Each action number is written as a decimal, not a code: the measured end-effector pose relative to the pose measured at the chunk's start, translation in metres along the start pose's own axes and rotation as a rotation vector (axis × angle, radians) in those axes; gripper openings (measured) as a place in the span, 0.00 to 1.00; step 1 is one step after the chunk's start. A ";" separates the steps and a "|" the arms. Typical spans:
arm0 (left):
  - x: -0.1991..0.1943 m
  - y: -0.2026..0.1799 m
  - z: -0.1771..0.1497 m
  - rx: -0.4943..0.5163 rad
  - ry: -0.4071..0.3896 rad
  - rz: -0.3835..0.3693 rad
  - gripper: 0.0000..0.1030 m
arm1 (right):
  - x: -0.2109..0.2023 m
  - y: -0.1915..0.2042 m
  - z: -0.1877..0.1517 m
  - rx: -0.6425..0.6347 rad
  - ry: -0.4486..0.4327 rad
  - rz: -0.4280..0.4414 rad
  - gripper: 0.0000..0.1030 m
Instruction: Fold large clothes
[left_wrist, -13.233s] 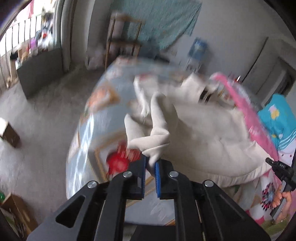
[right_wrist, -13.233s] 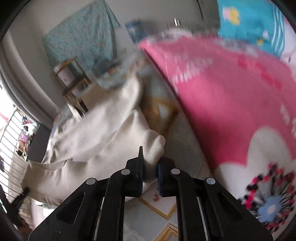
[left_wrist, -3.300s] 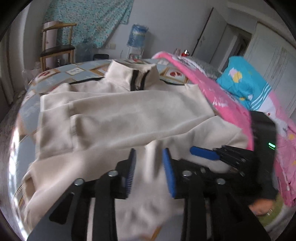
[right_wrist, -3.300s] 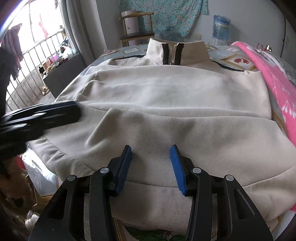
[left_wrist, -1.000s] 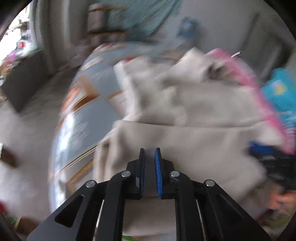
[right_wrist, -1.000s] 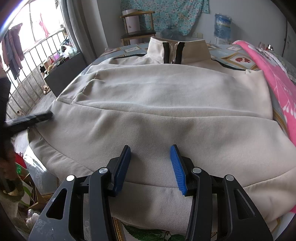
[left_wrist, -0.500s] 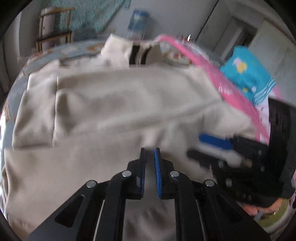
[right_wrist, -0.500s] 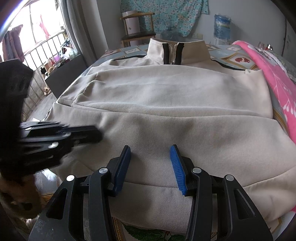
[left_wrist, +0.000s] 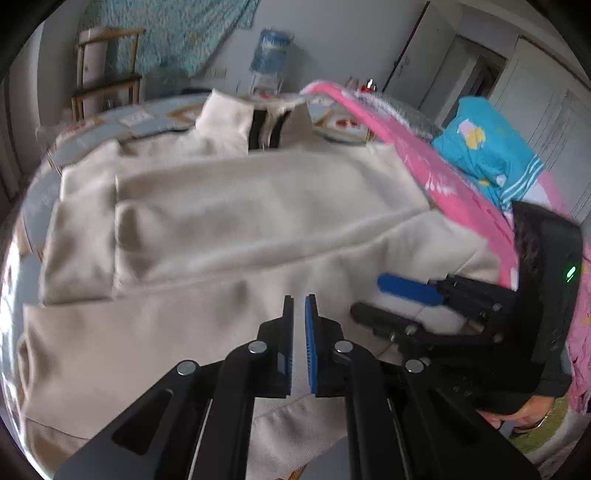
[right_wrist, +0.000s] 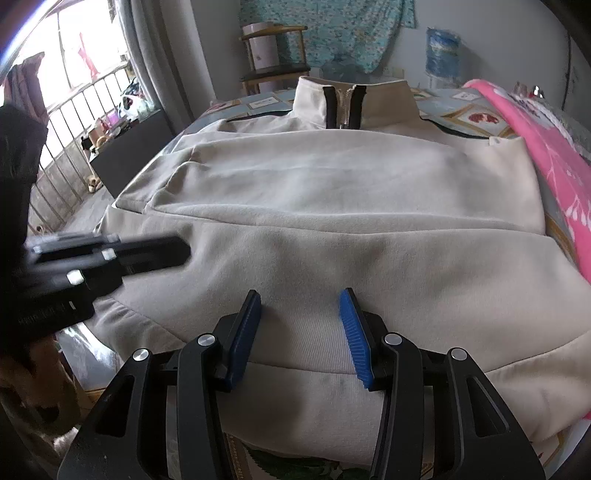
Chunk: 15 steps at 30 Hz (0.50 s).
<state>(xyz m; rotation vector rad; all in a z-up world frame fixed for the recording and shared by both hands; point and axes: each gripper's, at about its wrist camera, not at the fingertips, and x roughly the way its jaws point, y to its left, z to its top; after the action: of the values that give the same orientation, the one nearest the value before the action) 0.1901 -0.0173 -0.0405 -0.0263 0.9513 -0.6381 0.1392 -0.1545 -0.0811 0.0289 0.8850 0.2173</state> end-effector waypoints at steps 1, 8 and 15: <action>0.005 -0.001 -0.002 0.006 0.024 0.021 0.06 | 0.000 -0.001 0.001 0.010 0.004 0.004 0.42; 0.010 0.001 -0.004 -0.017 0.038 0.029 0.06 | -0.018 -0.007 0.007 0.030 -0.033 -0.015 0.43; 0.010 -0.002 -0.003 -0.026 0.051 0.040 0.06 | -0.003 -0.011 0.003 -0.002 0.003 -0.097 0.46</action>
<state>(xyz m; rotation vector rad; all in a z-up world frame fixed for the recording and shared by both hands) 0.1911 -0.0232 -0.0491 -0.0140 1.0073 -0.5922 0.1412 -0.1653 -0.0781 -0.0161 0.8866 0.1276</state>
